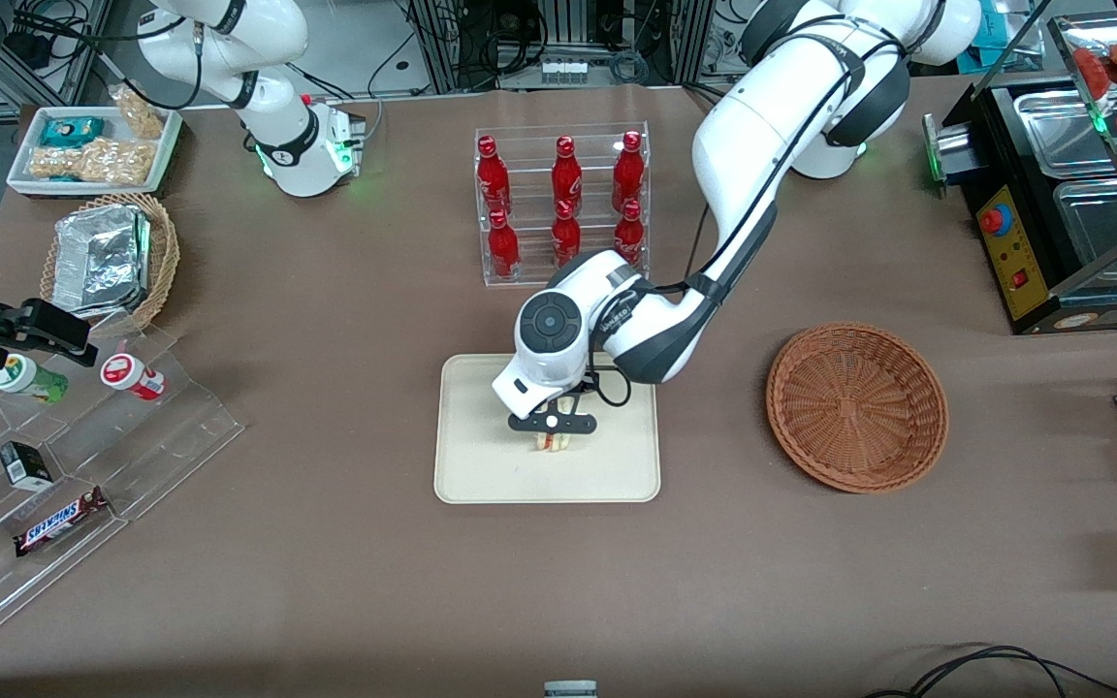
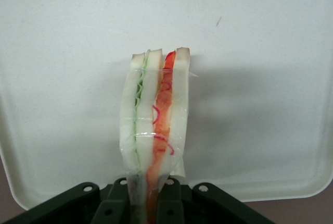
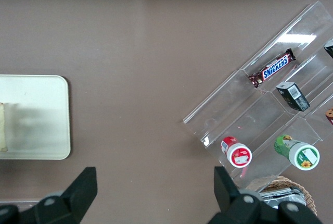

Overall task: Place sandwich from basket to tray
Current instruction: 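Lower the sandwich onto the tray and open the left gripper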

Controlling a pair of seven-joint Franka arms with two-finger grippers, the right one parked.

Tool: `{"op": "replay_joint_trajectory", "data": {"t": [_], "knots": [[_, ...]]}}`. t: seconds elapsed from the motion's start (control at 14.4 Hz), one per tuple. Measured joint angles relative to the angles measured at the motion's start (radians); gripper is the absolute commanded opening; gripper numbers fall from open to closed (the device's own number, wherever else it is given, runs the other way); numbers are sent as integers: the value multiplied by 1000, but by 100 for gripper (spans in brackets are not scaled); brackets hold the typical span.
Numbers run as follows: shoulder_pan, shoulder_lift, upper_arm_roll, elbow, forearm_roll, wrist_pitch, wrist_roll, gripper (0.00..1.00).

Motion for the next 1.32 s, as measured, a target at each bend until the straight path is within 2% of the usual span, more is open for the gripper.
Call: {"op": "replay_joint_trajectory", "data": {"t": [0.21,0.35,0.49,0.7,0.83,1.04,1.32], "knots": [[-2,2,0,3,2,10,0,31],[-1,2,0,13,2,10,0,69],[0,2,1,20,2,10,-1,77],[0,2,1,27,2,10,-14,81],[4,-14,1,45,2,2,-26,100],[43,-105,2,68,2,-148,-28,100],[153,-307,0,73,-29,-426,-6,100]]}}
